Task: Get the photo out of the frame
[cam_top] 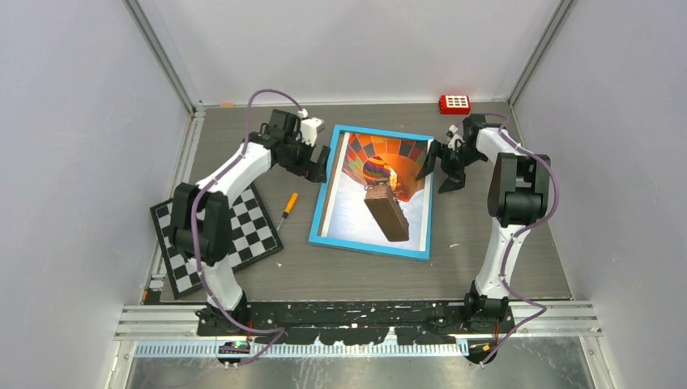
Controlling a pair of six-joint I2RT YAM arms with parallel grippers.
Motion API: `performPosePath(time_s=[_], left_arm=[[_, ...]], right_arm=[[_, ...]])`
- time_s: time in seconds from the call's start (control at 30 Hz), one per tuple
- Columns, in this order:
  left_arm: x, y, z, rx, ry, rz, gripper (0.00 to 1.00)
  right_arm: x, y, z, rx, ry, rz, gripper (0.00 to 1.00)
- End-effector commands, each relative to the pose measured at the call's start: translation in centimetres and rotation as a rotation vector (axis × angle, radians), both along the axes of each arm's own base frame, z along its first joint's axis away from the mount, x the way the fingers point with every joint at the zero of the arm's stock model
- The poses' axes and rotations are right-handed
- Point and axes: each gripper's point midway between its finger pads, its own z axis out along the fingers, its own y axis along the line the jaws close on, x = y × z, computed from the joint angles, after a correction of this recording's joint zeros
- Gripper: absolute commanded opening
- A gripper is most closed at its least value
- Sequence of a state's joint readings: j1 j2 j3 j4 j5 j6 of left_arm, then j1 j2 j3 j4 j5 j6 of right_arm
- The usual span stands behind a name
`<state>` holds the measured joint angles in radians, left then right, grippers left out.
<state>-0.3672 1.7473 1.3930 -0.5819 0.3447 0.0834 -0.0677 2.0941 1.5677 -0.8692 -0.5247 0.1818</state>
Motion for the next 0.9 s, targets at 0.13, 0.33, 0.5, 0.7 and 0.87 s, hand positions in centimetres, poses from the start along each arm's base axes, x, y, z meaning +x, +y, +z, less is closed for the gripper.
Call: performPosePath(time_s=[0.13, 0.33, 0.5, 0.7, 0.87], left_arm=[[4.7, -2.8, -2.4, -0.172, 0.118, 0.104, 1.00], [4.2, -3.3, -5.8, -0.192, 0.235, 0.157, 1.00], [1.1, -3.3, -6.8, -0.206, 0.316, 0.154, 1.00], [-2.6, -3.2, -7.0, -0.190, 0.342, 0.110, 0.98], [-3.8, -2.9, -6.7, -0.192, 0.356, 0.114, 0.97]], right_arm=[[2.0, 0.9, -0.8, 0.035, -0.020, 0.011, 0.90], [1.7, 1.9, -2.6, 0.027, 0.003, 0.070, 0.88], [1.9, 3.0, -4.0, 0.029, 0.026, 0.106, 0.84], [1.4, 5.8, -5.0, 0.028, 0.047, 0.182, 0.82], [-0.1, 6.8, -5.3, 0.036, 0.081, 0.211, 0.81]])
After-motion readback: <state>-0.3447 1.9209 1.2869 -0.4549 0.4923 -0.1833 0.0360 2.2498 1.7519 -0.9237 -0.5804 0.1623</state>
